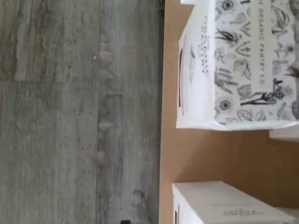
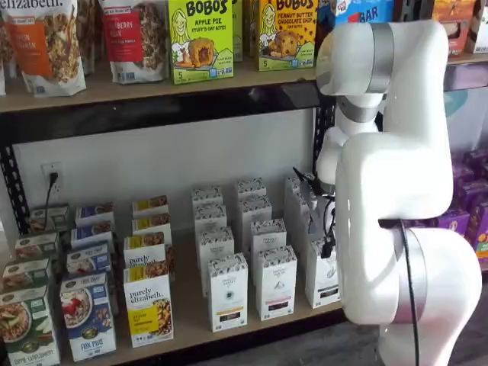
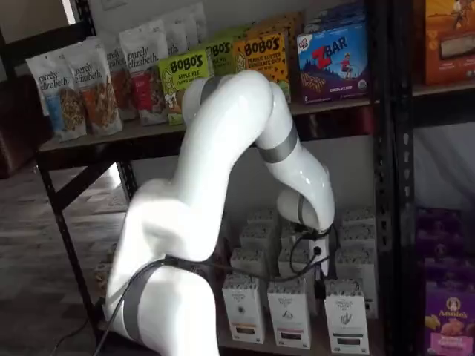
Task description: Pick up the white box with a green strip in the middle, on the bottom shelf, the sixth box from the left
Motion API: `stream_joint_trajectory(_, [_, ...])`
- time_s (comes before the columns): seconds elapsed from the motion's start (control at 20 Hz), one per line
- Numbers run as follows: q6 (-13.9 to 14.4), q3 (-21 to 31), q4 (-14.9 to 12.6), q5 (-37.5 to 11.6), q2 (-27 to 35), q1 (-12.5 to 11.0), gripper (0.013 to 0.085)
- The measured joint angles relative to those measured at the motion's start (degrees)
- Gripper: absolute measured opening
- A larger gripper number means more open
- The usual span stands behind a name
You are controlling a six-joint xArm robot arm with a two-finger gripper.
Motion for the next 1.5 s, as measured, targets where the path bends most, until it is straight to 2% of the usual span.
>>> stream_joint_trajectory(0.2, [1.8,-3.1,-1.8,0.4,2.5,0.1,0.0850])
stream_joint_trajectory(0.6, [8.5,-9.7,-9.8,-0.6,8.9,-0.3,0.0850])
stream_joint_trajectory(0.75, [9.2,-12.5,-10.7,-0.3,11.4,-0.4,0.0850])
stream_joint_trajectory(0.95, [11.6,-15.5,-13.7,-0.4,13.8,-0.6,0.0850])
stream_joint_trajectory(1.2, [18.1,-18.9,-21.4,1.4,16.2,-0.9,0.0850])
stream_joint_trajectory(1.5, [23.0,-21.9,-26.6,4.6,18.0,-0.4,0.0850])
